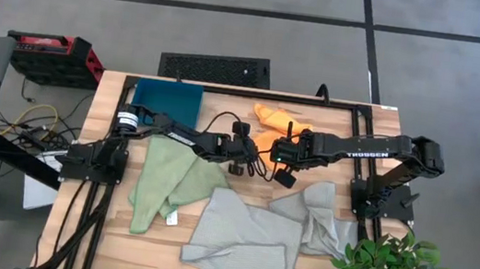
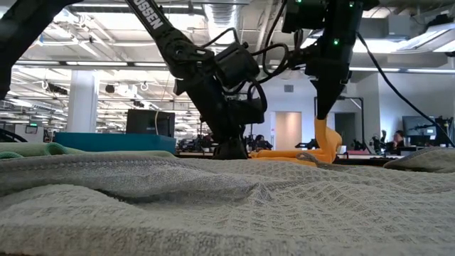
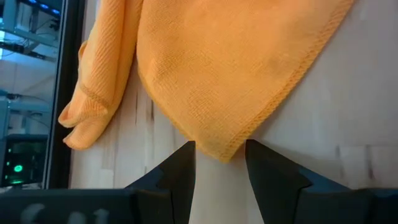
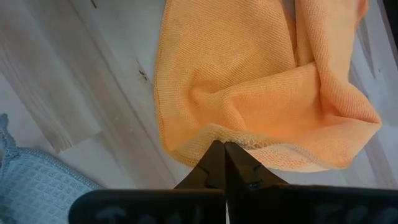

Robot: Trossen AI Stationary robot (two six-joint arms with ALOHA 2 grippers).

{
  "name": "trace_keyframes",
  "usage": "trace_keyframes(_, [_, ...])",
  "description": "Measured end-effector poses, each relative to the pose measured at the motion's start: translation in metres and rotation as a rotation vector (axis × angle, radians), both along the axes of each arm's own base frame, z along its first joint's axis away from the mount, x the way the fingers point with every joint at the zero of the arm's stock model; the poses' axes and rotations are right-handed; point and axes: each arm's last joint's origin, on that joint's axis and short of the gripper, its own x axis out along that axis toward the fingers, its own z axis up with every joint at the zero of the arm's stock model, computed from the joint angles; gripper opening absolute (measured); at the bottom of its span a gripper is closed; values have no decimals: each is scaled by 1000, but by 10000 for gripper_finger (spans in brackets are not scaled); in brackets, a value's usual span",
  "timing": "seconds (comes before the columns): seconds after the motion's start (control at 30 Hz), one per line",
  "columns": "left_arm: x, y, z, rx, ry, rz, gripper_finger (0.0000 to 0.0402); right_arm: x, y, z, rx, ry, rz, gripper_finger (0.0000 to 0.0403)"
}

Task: Fold microfiber towels
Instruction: Fold the orange towel

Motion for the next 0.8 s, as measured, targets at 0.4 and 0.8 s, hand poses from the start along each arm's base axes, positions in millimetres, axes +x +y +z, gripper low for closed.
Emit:
trace_keyframes(0.4, [-1, 15, 0, -68, -24, -24, 96, 1, 0, 0, 0, -11, -1, 8])
trace_keyframes(0.8, [-4, 15, -2, -116, 13, -56, 2, 1, 0, 0, 0, -11, -1, 8])
